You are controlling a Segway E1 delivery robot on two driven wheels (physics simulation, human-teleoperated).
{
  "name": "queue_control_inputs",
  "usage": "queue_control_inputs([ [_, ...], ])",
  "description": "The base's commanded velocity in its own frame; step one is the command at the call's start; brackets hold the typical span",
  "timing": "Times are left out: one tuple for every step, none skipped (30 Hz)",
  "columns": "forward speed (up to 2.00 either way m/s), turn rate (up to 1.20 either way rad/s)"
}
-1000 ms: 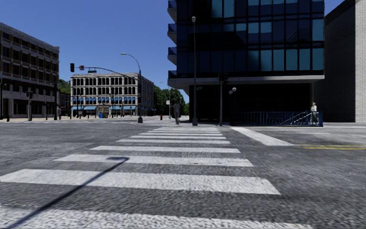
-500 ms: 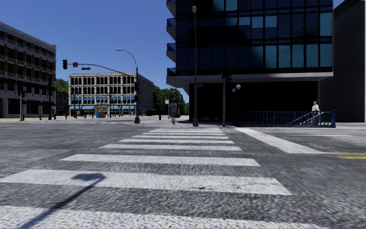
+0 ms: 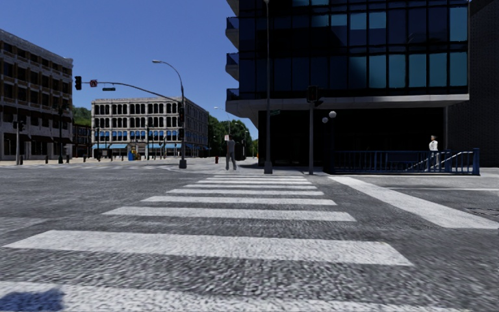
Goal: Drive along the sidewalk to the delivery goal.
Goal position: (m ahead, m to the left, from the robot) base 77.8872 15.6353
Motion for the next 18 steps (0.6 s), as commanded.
queue_control_inputs([
  [2.0,0.0],
  [2.0,0.0],
  [2.0,0.0],
  [2.0,0.0],
  [2.0,0.0],
  [2.0,0.0],
  [2.0,0.0],
  [2.0,0.0],
  [2.0,0.0],
  [2.0,0.0],
  [2.0,0.0],
  [2.0,0.0],
  [2.0,0.0],
  [2.0,0.0],
  [2.0,0.0],
  [2.0,0.0],
  [2.0,0.0],
  [2.0,0.0],
])
